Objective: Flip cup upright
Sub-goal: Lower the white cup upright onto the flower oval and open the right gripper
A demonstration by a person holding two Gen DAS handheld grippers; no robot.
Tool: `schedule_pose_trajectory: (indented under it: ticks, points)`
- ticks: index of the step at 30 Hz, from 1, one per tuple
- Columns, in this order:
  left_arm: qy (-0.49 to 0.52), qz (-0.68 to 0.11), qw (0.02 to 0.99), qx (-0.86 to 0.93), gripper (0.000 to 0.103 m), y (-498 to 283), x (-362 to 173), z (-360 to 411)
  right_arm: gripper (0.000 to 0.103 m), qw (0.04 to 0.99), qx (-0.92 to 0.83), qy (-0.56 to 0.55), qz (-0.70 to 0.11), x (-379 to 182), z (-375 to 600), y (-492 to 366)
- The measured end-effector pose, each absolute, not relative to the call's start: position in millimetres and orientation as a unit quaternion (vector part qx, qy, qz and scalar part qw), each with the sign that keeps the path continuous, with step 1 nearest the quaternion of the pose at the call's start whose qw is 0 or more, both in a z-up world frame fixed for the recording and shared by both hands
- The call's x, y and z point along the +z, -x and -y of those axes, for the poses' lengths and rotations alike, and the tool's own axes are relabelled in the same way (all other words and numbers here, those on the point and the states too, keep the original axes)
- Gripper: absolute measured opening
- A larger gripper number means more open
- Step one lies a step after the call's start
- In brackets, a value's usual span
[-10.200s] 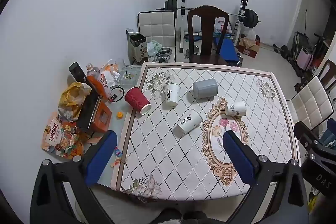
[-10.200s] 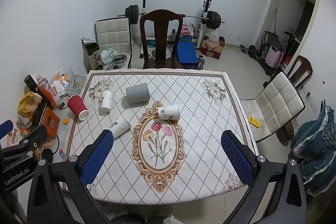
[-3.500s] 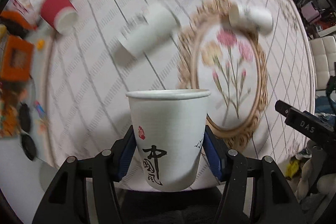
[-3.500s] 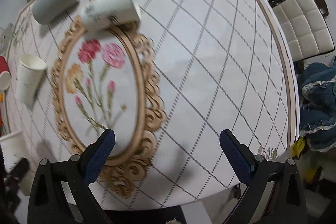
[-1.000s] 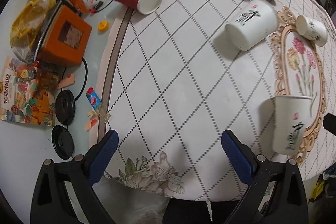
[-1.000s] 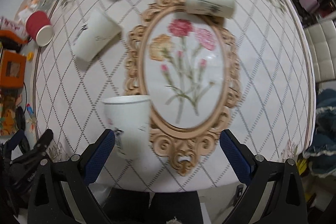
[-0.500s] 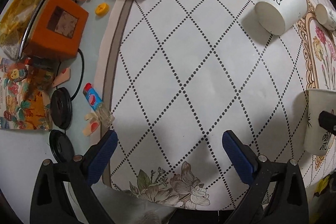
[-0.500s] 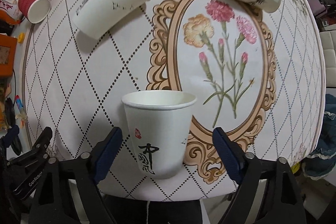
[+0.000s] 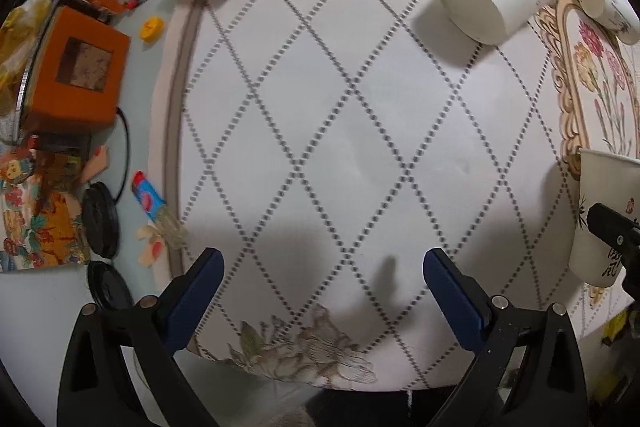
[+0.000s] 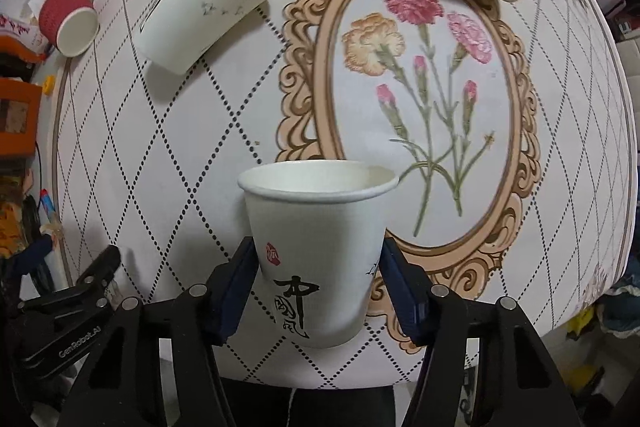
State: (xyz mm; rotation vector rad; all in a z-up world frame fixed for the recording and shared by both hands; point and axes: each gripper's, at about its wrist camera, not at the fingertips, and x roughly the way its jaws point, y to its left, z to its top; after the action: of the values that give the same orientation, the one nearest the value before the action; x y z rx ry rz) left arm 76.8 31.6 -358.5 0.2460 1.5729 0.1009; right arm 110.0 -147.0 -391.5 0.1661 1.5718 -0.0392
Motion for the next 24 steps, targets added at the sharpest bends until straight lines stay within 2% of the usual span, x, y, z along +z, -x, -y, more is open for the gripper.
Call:
schedule_pose_trajectory:
  ticks: [5,12,18,24]
  points:
    - [-0.088,-0.720,0.688,0.029,0.102,-87,-361,-19,0.063,0.738,-0.020,-0.119,-0.664,-372,180,-109]
    - [-0.074,-0.715,0.694,0.033,0.102,-110,-363,-8,0.063,0.824,-0.031,-0.152,-0.545,-345,209,-128]
    - [-0.072,-0.705,0.704,0.043,0.102,-124,-378,0,0.063,0.881,-0.038,-0.101,-0.460,-357,181,-148]
    - [-0.086,-0.701,0.707,0.036,0.102,-126,-385,5,0.064,0.892,-0.038,-0.059,-0.448,-378,166,-134]
